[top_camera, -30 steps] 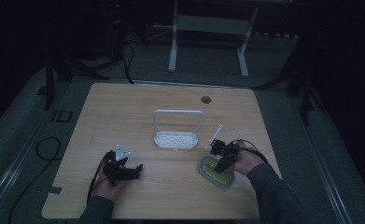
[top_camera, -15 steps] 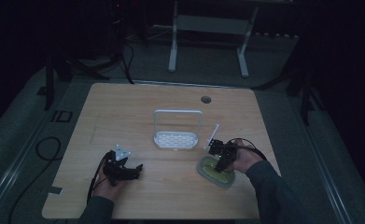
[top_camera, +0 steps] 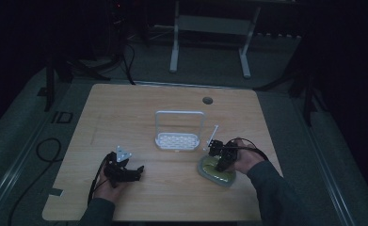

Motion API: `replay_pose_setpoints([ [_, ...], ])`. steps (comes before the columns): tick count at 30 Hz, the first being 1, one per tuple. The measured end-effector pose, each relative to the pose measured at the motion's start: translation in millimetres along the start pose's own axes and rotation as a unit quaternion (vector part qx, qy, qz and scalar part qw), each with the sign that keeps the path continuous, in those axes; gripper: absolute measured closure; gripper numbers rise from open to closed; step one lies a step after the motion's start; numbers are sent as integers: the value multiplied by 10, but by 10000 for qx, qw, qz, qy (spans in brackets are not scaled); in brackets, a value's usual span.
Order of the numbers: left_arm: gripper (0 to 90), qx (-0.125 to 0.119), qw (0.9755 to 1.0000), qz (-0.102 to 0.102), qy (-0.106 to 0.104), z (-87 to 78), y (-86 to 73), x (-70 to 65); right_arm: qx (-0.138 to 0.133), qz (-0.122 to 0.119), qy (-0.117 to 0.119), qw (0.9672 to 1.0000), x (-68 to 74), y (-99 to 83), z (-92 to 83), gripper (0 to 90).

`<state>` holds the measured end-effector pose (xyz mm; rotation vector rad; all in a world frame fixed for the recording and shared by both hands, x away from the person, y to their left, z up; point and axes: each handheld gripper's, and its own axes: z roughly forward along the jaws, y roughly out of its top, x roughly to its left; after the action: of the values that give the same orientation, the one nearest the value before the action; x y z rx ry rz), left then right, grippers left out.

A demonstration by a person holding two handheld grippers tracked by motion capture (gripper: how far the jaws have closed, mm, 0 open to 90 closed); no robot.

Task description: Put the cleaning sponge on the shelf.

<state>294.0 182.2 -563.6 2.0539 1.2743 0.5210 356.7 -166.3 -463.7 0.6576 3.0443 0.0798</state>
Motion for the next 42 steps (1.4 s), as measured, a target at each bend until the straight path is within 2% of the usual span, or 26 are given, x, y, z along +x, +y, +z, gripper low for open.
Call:
replay_pose_setpoints([
  [19,116,-6,10000,-7,0,1,0,-1,-269,-322,-307,9986,40,123,-95,716],
  [34,116,-3,10000,-2,0,0,0,0,-404,-656,-558,9955,70,256,-219,716],
  [42,116,-3,10000,-3,-1,0,0,0,-478,-854,-647,9931,109,366,-221,716],
])
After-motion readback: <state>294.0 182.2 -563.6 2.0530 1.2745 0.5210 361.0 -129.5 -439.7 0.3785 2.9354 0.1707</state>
